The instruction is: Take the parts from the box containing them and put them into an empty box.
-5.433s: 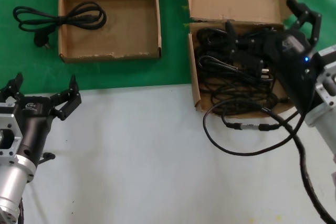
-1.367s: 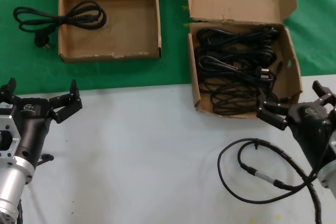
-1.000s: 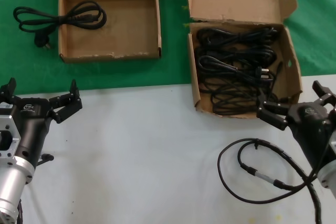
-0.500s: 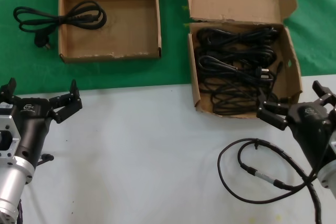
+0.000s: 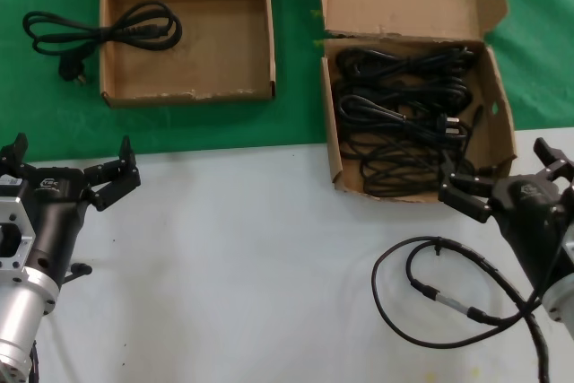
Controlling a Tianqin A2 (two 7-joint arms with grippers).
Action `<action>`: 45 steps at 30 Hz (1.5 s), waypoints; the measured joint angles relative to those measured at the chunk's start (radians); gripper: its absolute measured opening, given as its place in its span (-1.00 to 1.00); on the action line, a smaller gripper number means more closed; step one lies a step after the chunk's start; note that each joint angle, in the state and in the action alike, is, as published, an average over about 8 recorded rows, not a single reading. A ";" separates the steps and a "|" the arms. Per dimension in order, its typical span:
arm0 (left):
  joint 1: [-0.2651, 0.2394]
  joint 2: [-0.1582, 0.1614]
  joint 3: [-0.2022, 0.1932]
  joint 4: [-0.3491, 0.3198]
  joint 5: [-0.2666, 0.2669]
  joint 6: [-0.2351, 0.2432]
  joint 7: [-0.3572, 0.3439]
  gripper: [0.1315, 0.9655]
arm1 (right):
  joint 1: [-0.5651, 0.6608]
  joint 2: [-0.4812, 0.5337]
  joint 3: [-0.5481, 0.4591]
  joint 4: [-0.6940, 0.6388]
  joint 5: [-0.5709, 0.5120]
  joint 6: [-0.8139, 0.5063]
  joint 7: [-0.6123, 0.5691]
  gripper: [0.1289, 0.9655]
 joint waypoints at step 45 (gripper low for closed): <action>0.000 0.000 0.000 0.000 0.000 0.000 0.000 1.00 | 0.000 0.000 0.000 0.000 0.000 0.000 0.000 1.00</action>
